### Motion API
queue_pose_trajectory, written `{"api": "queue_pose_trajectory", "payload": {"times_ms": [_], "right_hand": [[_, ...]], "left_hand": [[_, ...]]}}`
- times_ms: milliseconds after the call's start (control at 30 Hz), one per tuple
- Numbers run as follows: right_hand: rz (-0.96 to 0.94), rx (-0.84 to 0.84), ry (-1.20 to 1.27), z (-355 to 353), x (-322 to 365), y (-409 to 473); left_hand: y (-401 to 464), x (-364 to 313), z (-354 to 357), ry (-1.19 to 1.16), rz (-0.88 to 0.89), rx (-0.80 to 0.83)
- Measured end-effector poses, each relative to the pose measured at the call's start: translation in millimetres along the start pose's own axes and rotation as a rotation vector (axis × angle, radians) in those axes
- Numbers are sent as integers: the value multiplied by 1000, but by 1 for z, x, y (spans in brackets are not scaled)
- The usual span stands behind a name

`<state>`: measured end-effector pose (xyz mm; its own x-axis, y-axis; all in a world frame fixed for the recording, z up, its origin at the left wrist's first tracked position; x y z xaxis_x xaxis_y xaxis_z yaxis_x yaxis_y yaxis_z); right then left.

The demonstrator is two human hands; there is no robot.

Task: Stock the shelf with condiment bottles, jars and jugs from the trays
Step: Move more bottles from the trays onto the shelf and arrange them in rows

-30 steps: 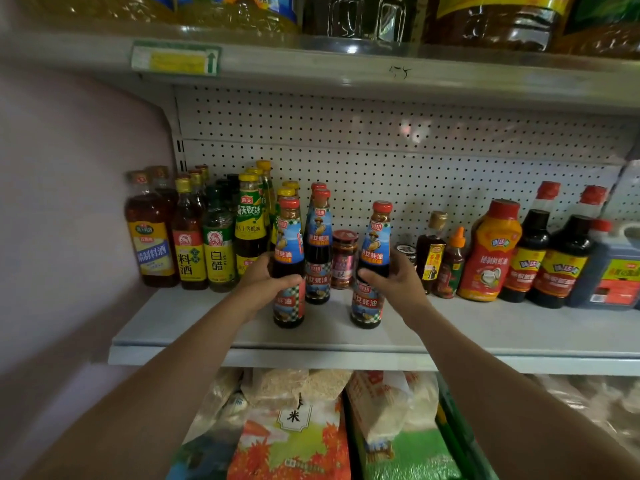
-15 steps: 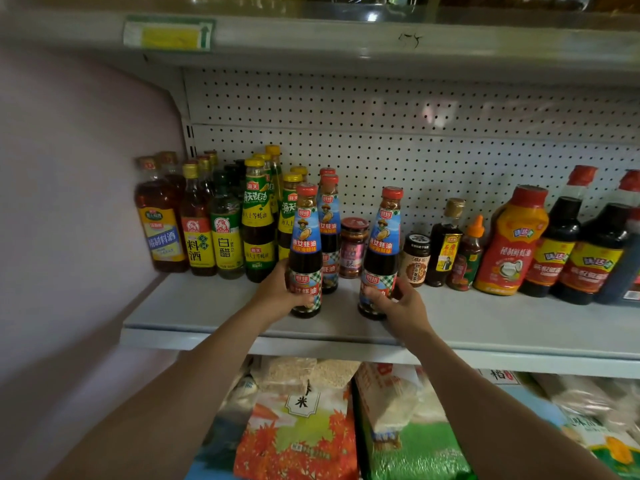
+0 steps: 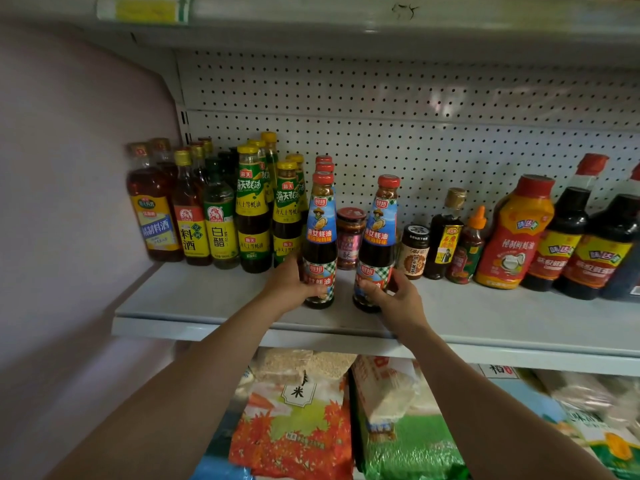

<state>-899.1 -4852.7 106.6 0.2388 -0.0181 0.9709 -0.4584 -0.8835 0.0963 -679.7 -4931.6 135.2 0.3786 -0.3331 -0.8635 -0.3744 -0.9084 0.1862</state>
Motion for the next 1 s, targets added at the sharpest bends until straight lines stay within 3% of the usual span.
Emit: {"api": "queue_pose_trajectory", "payload": {"times_ms": [167, 1000], "right_hand": [[3, 7, 5, 1, -2, 1], [3, 33, 19, 3, -7, 4]], "left_hand": [[2, -4, -1, 49, -22, -91], [52, 7, 3, 38, -29, -185]]}}
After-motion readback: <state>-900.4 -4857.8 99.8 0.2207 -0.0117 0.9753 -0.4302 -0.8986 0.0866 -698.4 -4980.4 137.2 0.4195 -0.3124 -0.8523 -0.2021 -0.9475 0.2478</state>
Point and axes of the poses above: each hand's wrist, its own y-axis towards the middle knuckle, its own z-axis out of the palm, x = y × z, the point moved 10 cm from there along y, towards the middle knuckle, and after that the axes turned 7 degrees about z, right-handed, at the moved point
